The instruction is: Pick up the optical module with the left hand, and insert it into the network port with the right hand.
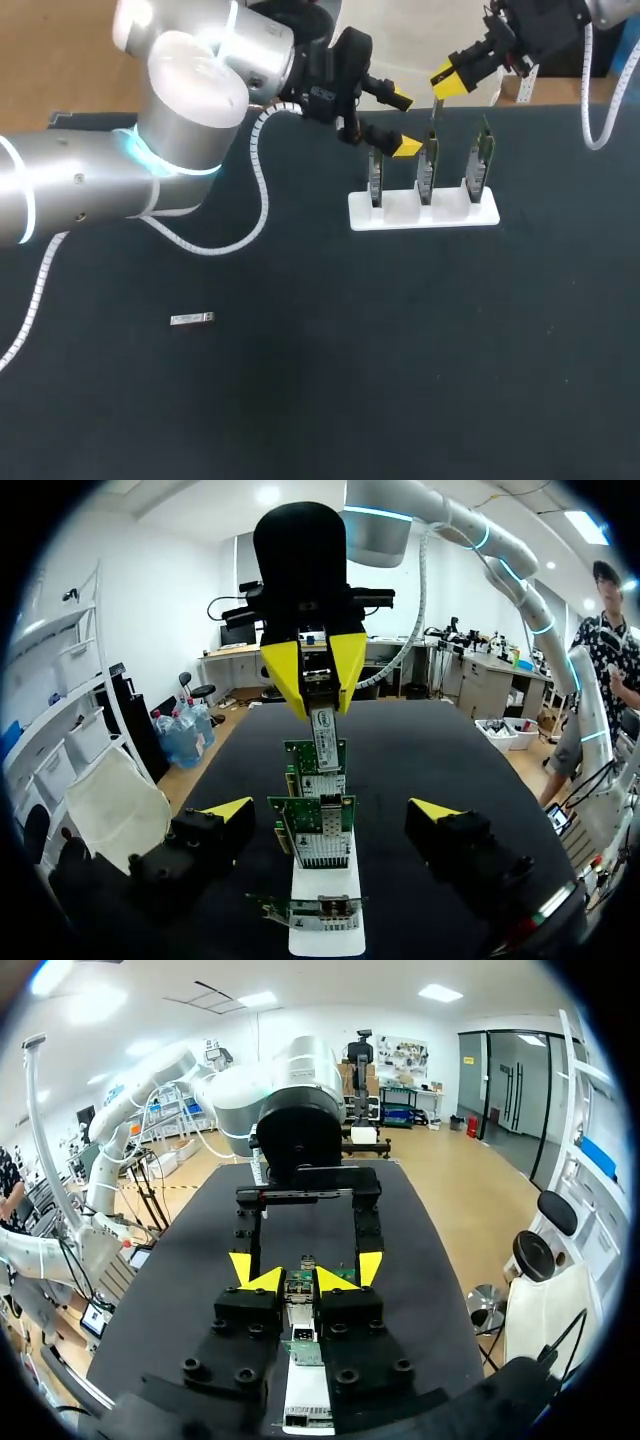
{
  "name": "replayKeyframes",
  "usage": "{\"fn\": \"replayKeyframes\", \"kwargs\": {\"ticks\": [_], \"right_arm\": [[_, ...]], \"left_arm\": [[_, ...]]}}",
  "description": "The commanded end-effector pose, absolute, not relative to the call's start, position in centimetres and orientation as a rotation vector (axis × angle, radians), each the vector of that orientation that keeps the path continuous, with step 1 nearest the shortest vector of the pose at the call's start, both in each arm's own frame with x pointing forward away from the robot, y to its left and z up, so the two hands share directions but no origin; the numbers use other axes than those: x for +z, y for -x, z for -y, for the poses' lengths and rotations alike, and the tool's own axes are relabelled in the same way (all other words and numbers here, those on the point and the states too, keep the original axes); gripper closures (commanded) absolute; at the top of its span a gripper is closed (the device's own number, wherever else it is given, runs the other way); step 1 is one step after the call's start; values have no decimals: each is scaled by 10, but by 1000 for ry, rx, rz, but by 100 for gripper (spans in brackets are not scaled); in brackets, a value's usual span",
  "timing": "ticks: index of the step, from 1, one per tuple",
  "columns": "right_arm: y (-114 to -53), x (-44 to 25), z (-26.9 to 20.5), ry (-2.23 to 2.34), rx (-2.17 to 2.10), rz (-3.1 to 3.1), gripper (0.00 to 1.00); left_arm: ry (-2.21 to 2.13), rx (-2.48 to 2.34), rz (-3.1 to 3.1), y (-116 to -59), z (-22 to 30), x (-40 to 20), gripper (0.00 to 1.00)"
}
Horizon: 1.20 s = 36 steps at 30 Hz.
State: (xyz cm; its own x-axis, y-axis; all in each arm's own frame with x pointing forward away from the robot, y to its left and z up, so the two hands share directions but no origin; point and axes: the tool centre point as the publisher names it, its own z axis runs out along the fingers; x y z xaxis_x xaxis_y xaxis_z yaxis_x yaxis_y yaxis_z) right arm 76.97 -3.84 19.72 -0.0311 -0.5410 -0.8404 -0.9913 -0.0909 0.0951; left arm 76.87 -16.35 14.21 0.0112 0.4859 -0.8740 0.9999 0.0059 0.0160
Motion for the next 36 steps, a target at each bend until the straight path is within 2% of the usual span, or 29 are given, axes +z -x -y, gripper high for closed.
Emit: {"fn": "replayKeyframes", "kwargs": {"ticks": [1,36], "right_arm": [[-772,197,39,1682,1025,-1617,100],[-776,195,39,1686,1031,-1624,100]], "left_arm": [[-1603,-914,-1580,-779,169,141,0],[-1616,-882,-1606,-761,168,143,0]]}}
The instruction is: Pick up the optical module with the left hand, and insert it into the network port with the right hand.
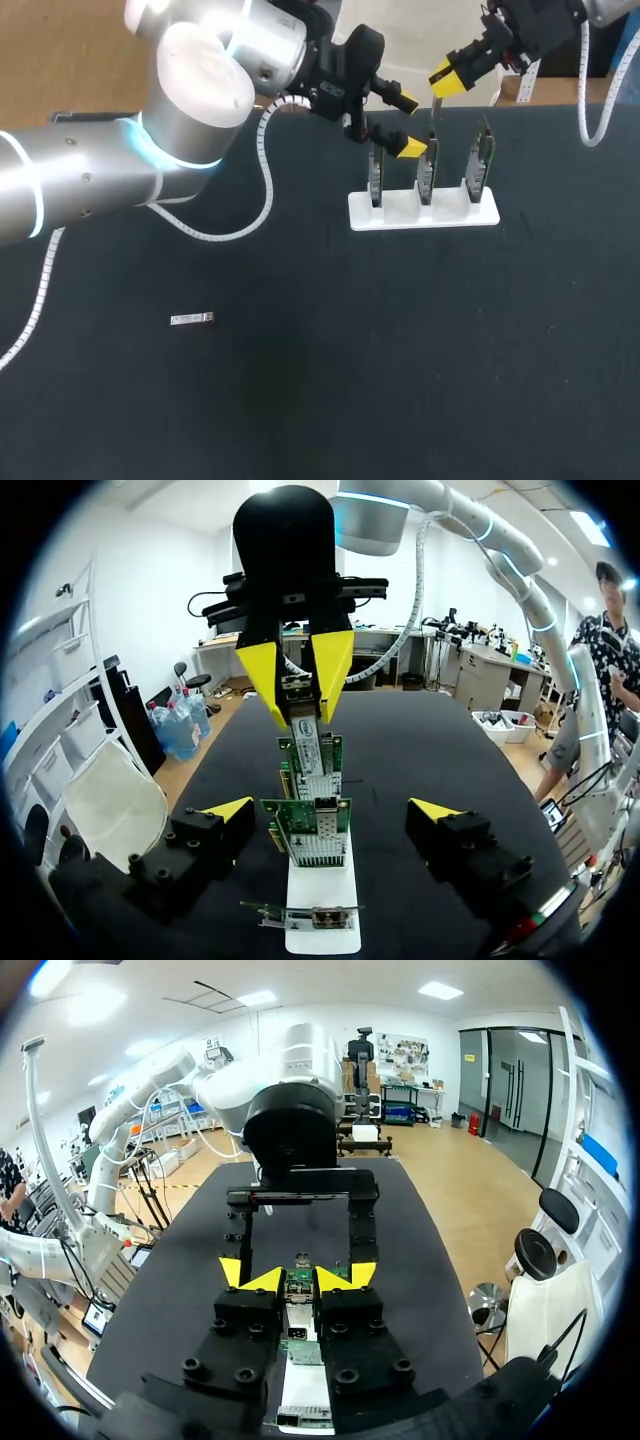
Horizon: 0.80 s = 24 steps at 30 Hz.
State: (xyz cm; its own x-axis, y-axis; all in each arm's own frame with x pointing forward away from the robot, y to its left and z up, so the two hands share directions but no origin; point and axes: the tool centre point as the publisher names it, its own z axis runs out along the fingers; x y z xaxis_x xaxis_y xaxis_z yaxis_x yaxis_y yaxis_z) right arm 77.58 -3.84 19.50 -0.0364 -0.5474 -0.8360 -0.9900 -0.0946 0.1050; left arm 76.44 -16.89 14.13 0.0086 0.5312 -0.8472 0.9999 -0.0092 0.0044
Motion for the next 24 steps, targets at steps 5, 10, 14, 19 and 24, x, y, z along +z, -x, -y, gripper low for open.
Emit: {"fn": "replayKeyframes", "kwargs": {"ticks": [5,10,14,19,24], "right_arm": [[-775,194,39,1686,1032,-1622,100],[-774,195,38,1687,1032,-1617,100],[-773,195,38,1688,1032,-1615,100],[-772,195,39,1690,1031,-1615,100],[-770,195,40,1684,1038,-1608,100]], "left_arm": [[-1619,-882,-1615,-758,169,142,0],[-1616,-877,-1629,-756,168,140,0],[-1609,-876,-1642,-756,166,138,0],[-1607,-877,-1645,-755,167,137,0],[-1614,-869,-1649,-754,168,136,0]]}}
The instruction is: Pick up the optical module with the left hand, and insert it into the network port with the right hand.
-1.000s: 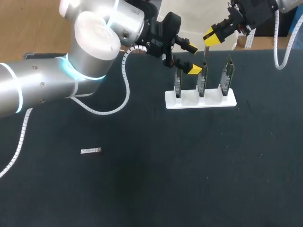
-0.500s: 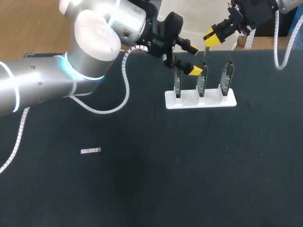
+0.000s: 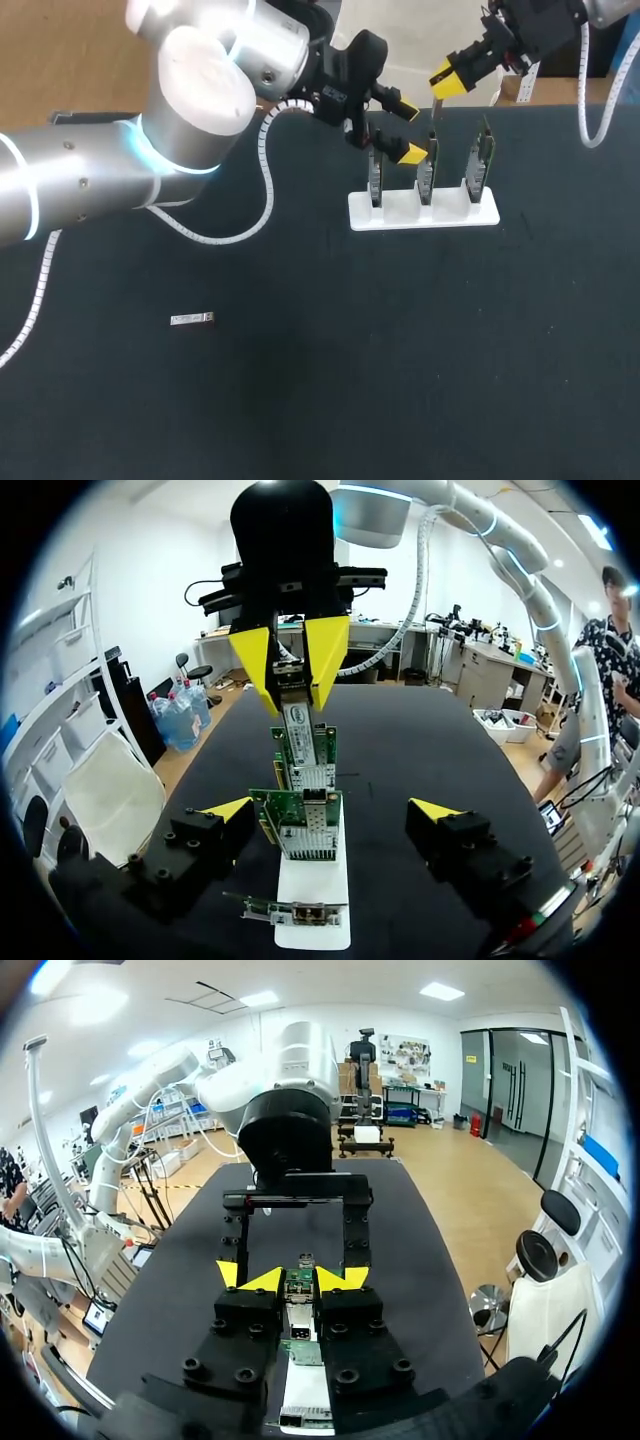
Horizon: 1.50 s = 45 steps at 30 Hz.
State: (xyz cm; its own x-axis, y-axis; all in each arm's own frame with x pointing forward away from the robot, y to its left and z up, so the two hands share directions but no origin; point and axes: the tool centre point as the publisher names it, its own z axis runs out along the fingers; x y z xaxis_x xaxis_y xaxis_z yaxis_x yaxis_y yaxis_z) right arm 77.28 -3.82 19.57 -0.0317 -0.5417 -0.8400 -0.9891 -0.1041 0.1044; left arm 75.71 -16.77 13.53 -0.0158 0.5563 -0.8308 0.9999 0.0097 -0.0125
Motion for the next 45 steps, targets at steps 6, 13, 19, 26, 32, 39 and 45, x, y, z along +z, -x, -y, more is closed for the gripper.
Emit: {"fn": "replayKeyframes", "kwargs": {"ticks": [6,13,19,26,32,39,45], "right_arm": [[-768,192,41,1672,1049,-1606,100],[-766,191,41,1682,1051,-1597,100],[-762,192,40,1697,1052,-1588,100],[-760,195,41,1700,1042,-1583,100],[-759,196,43,1694,1037,-1590,100],[-758,196,42,1701,1034,-1588,100],[-758,191,40,1720,1015,-1598,100]], "left_arm": [[-1614,-869,-1649,-754,168,136,0],[-1614,-869,-1649,-754,168,136,0],[-1614,-869,-1649,-754,168,136,0],[-1614,-869,-1649,-754,168,136,0],[-1614,-869,-1649,-754,168,136,0],[-1614,-869,-1649,-754,168,136,0],[-1614,-869,-1649,-754,168,136,0]]}}
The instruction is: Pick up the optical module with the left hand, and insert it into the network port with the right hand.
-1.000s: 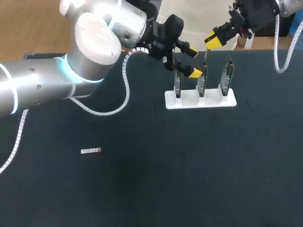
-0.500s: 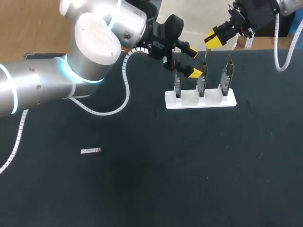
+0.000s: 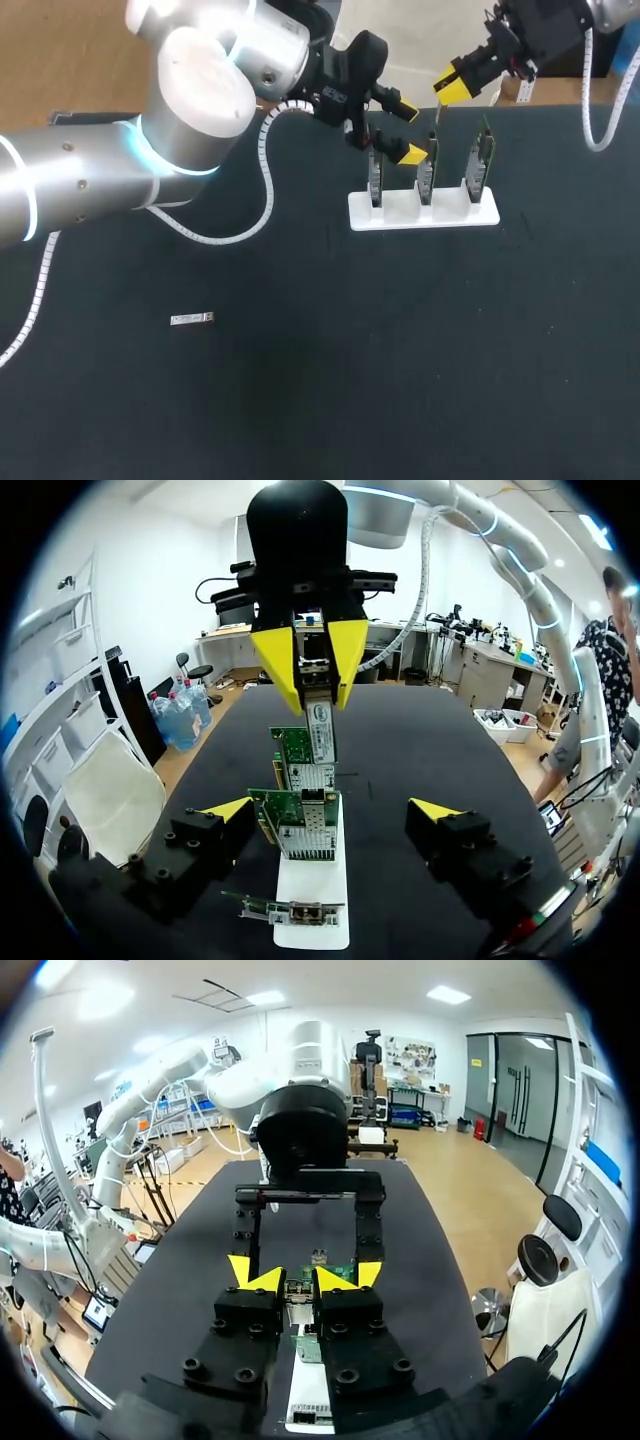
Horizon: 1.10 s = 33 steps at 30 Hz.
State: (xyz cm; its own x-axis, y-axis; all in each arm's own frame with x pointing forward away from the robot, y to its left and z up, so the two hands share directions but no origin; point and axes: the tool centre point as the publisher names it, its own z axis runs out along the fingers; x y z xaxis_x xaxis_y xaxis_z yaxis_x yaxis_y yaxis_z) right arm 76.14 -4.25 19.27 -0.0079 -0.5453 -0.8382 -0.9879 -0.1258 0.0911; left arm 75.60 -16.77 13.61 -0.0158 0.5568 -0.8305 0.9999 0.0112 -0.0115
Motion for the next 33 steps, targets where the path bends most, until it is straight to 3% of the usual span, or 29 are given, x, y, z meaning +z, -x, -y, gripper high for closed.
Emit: {"fn": "replayKeyframes", "kwargs": {"ticks": [1,33], "right_arm": [[-758,191,40,1720,1014,-1599,100],[-767,167,36,1735,951,-1646,100]], "left_arm": [[-1614,-869,-1649,-754,168,136,0],[-1614,-869,-1649,-754,168,136,0]]}}
